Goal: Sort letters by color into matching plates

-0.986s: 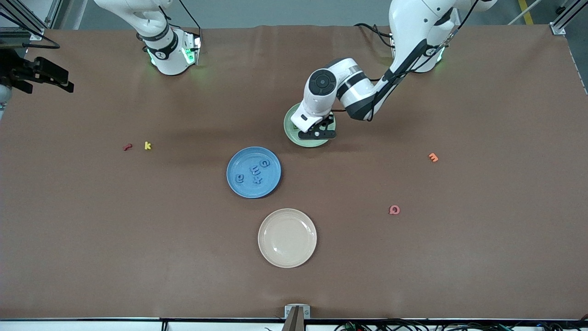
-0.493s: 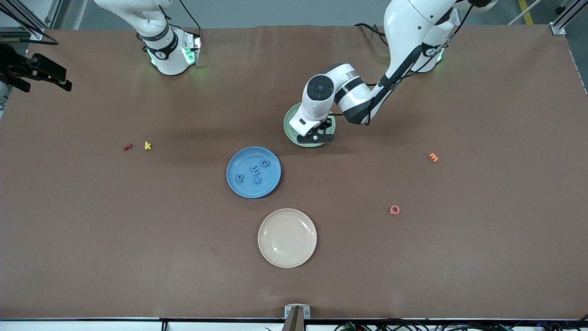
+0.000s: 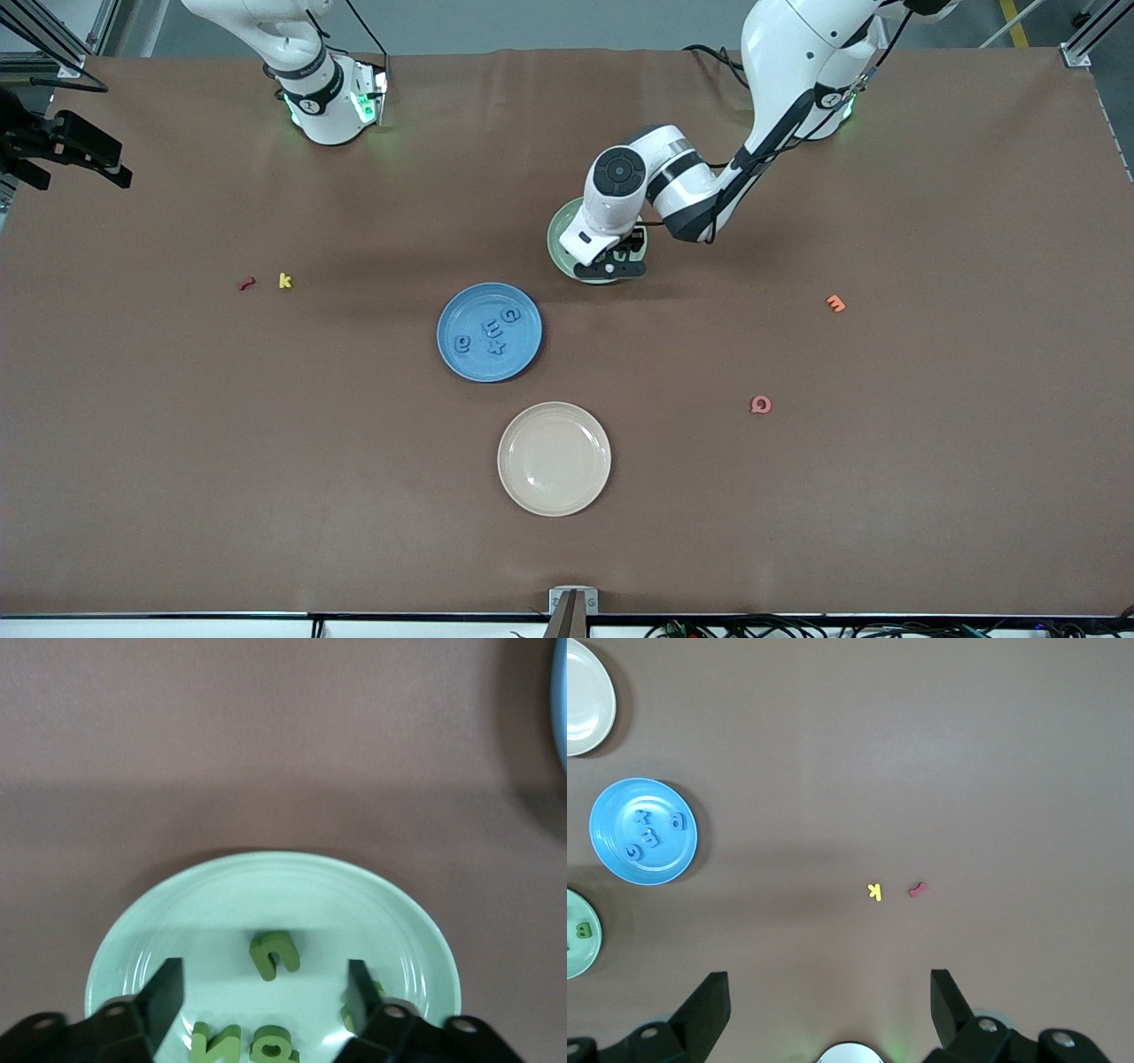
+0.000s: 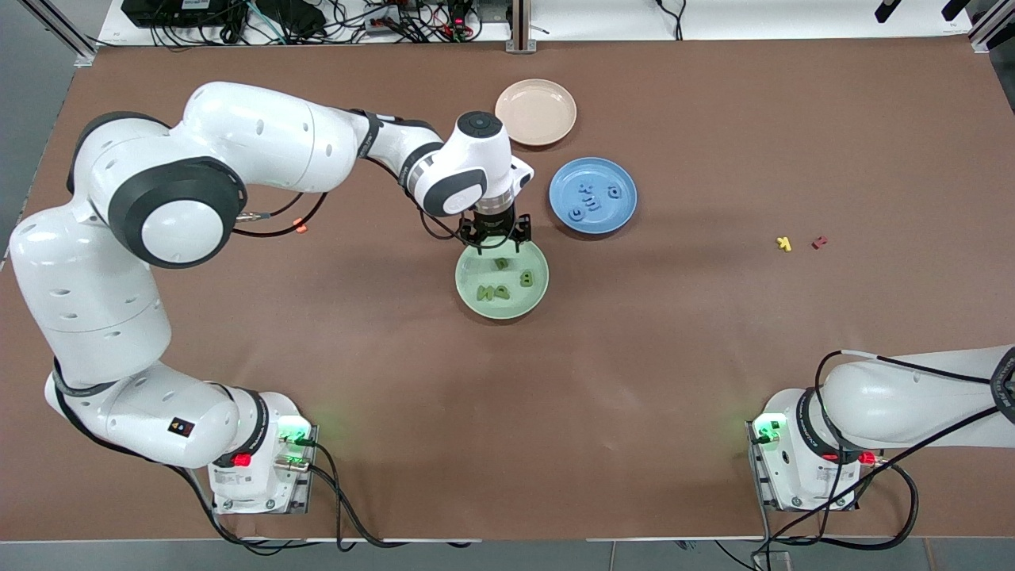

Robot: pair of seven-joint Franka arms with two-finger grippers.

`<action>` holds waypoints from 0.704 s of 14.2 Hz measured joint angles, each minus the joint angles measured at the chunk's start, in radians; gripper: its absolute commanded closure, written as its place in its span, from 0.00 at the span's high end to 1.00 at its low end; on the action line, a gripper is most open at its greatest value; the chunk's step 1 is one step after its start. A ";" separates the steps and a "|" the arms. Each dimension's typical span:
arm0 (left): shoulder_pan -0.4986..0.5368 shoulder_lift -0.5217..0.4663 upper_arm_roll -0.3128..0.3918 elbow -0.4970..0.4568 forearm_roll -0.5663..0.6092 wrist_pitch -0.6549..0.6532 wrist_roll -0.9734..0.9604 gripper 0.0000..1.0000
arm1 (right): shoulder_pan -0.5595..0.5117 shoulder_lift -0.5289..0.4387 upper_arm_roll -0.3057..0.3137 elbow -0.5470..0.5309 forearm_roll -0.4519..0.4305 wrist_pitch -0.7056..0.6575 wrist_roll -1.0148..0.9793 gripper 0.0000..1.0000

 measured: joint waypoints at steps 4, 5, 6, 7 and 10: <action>0.071 -0.067 0.001 0.005 0.005 -0.032 0.030 0.99 | 0.000 0.000 0.000 -0.002 0.000 0.002 0.000 1.00; 0.098 -0.097 0.000 0.003 0.005 -0.046 0.052 0.99 | 0.000 0.000 0.000 -0.004 0.000 0.002 0.000 1.00; 0.125 -0.129 0.000 0.001 0.005 -0.059 0.074 0.99 | 0.000 0.000 0.000 -0.006 0.000 0.002 0.000 1.00; 0.152 -0.163 -0.001 -0.002 0.003 -0.078 0.095 0.99 | 0.000 0.000 0.000 -0.008 0.000 0.002 0.000 1.00; 0.230 -0.268 -0.001 -0.004 -0.052 -0.168 0.199 0.99 | 0.000 0.000 0.000 -0.011 0.000 0.004 0.000 1.00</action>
